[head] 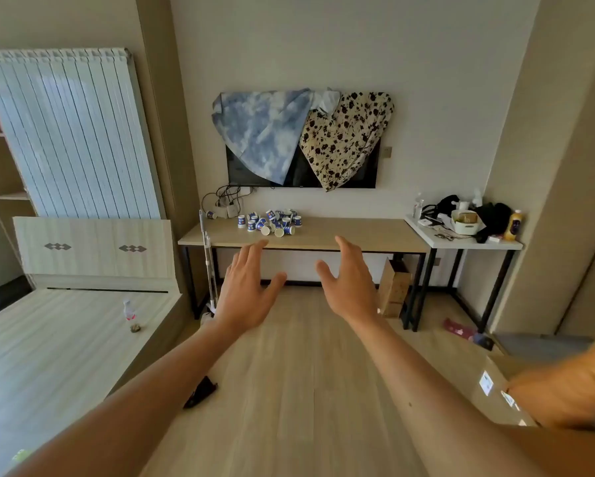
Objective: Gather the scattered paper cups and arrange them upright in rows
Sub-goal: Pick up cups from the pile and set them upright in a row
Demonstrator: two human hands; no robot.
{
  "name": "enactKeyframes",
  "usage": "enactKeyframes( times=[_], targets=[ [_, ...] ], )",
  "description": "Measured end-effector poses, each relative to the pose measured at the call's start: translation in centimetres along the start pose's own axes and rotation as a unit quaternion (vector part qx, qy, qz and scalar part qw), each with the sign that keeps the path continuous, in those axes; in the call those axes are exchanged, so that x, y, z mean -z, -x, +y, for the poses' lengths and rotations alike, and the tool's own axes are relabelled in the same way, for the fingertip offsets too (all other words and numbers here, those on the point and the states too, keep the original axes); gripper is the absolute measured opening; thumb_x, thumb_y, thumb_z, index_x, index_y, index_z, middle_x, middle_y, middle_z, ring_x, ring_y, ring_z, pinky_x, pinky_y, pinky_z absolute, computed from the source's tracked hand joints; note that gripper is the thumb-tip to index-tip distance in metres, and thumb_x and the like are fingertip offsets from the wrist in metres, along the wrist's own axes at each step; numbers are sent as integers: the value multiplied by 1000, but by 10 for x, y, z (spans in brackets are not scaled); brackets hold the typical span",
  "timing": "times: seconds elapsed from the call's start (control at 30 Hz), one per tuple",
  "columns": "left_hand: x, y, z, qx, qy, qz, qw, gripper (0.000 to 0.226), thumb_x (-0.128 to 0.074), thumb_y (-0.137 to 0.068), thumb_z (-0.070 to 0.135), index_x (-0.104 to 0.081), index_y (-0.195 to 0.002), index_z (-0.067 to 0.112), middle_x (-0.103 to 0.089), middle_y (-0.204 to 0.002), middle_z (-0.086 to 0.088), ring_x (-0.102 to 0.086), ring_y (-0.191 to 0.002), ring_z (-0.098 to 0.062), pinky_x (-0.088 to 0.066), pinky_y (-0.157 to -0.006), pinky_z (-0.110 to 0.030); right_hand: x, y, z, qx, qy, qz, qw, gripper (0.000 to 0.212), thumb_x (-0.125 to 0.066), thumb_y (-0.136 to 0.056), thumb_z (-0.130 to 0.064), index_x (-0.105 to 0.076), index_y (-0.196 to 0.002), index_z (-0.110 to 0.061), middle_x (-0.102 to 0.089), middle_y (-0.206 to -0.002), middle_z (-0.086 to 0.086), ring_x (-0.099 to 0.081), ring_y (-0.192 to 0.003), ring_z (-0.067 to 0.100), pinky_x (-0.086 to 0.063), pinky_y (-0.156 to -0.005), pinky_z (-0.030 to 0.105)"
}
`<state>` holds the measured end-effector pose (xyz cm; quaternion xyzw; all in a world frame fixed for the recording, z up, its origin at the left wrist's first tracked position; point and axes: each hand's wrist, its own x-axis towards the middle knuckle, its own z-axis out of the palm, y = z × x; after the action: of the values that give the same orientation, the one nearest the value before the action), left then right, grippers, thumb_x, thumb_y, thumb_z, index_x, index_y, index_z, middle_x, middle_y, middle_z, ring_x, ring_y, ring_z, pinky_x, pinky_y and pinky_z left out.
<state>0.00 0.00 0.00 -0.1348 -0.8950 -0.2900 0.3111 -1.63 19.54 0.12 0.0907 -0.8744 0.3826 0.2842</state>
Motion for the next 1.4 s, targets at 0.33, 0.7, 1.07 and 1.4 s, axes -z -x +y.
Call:
enactKeyframes(
  times=[0.33, 0.7, 1.07, 1.4],
  targets=[
    [-70, -33, -59, 64, 116, -2, 991, 45, -60, -93, 38, -48, -133, 21, -54, -128, 9, -47, -122, -6, -30, -95, -12, -70, -45, 50, -76, -54, 18, 996, 60, -62, -96, -31, -39, -149, -17, -45, -147, 0, -47, -134, 15, -39, -107, 28],
    [-130, -111, -125, 90, 211, -19, 973, 31, -61, -93, 30, -56, -123, 22, -60, -117, 10, -53, -112, -2, -42, -98, -25, -154, -131, 98, -139, -106, 25, 984, 61, -65, -95, -30, -39, -149, -21, -48, -145, -4, -49, -130, 11, -39, -101, 25],
    [-217, -193, -184, 131, 234, -42, 962, 28, -61, -93, 26, -58, -121, 22, -60, -118, 12, -53, -112, 2, -42, -94, -22, -225, -221, 176, -174, -137, 7, 975, 63, -66, -95, -33, -37, -150, -25, -45, -150, -6, -49, -132, 8, -40, -106, 29],
    [-331, -305, -214, 168, 212, -33, 962, 27, -62, -93, 27, -60, -120, 24, -61, -116, 14, -54, -110, 3, -47, -97, -31, -273, -346, 285, -183, -173, -32, 967, 61, -67, -94, -29, -41, -148, -22, -48, -149, -4, -52, -130, 11, -41, -103, 27]
  ],
)
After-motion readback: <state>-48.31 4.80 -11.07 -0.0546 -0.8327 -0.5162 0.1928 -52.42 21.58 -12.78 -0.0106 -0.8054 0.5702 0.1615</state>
